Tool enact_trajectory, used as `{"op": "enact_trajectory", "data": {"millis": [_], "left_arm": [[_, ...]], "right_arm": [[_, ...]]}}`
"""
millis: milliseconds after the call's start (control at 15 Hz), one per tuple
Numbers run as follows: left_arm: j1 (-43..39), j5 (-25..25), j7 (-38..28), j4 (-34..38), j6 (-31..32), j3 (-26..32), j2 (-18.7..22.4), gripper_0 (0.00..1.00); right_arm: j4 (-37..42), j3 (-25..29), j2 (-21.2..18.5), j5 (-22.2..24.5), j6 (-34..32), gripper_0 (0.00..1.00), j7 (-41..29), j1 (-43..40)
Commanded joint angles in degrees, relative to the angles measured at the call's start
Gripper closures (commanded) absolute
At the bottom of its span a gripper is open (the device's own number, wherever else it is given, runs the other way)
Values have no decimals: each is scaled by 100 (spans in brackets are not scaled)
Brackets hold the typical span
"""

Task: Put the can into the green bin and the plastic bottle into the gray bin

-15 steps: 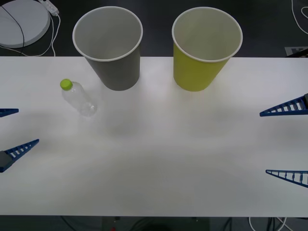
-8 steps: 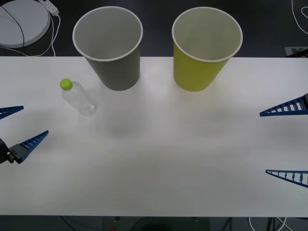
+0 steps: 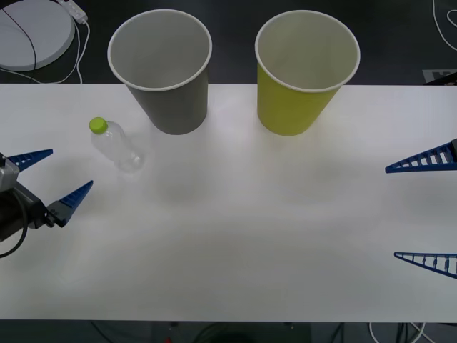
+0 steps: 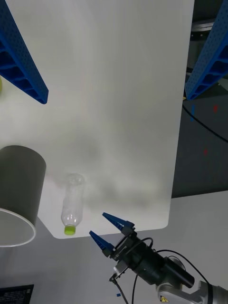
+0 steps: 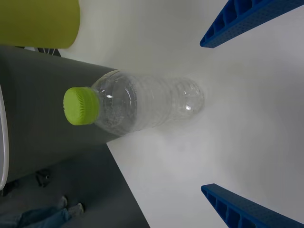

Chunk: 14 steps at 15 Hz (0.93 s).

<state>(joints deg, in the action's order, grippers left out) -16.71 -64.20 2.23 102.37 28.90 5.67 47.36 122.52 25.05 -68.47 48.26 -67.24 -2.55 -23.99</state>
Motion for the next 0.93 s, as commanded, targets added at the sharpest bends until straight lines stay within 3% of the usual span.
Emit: {"op": "enact_trajectory", "data": {"millis": [67, 400, 933], "left_arm": [[168, -145, -47, -15, -262, -216, -139, 0], [502, -356, -161, -112, -640, -593, -332, 0], [1117, -567, -328, -516, -667, -822, -570, 0]], "right_arm": [[0, 0, 0, 0, 0, 0, 0, 0], [0, 0, 0, 0, 0, 0, 0, 0], [0, 0, 0, 0, 0, 0, 0, 0]]}}
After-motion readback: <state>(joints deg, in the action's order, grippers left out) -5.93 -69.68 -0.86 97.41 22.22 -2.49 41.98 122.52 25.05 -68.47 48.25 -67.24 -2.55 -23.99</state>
